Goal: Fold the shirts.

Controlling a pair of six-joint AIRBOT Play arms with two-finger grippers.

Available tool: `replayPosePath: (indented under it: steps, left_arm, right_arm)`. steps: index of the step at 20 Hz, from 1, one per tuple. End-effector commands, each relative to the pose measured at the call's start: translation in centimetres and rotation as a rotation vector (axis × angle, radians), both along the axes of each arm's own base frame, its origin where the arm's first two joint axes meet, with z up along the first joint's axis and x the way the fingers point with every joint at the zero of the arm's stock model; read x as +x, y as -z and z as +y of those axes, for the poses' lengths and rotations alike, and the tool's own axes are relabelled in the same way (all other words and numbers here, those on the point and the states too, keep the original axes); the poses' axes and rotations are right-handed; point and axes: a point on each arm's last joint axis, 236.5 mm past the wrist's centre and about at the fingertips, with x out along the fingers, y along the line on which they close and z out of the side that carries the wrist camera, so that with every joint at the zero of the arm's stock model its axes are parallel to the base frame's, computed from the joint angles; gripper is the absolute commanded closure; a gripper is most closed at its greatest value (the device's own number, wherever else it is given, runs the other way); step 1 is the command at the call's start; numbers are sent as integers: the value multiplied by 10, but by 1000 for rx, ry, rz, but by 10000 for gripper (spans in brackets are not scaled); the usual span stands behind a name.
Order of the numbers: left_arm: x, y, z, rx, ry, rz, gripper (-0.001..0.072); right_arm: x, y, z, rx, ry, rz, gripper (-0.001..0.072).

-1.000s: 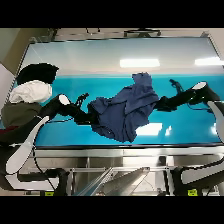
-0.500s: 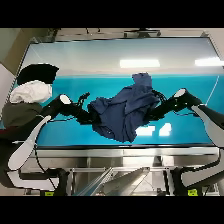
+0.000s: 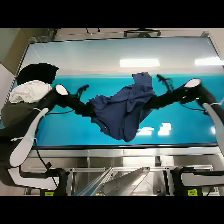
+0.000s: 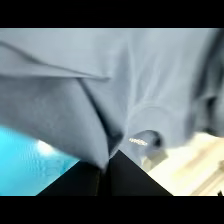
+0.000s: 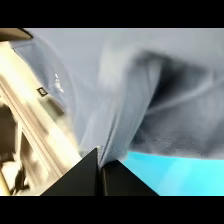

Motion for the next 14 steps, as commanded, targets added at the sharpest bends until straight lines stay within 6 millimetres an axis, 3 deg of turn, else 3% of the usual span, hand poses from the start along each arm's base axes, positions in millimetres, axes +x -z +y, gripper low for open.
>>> replayPosePath:
  steps: [1, 3, 4, 6, 9, 12, 14]
  left_arm:
    - [31, -106, 22, -57, -32, -178, 684]
    - [43, -185, 28, -131, -61, -355, 683]
    - [44, -227, 30, -176, -76, -451, 683]
    - [36, -292, 33, -236, -89, -602, 683]
    - [23, -343, 42, -223, -76, -739, 683]
    - [16, -378, 40, -246, -104, -796, 683]
    - [0, -430, 24, -351, -72, -913, 683]
  right_arm:
    - [21, -120, -33, 31, 111, -288, 690]
    - [14, -204, -50, 47, 173, -506, 690]
    - [4, -235, -55, 36, 190, -597, 690]
    - [-22, -285, -57, -7, 209, -764, 690]
    - [-60, -333, -49, -61, 228, -974, 690]
    - [-79, -367, -45, -69, 278, -1108, 690]
    - [-88, -403, -49, -86, 341, -1253, 690]
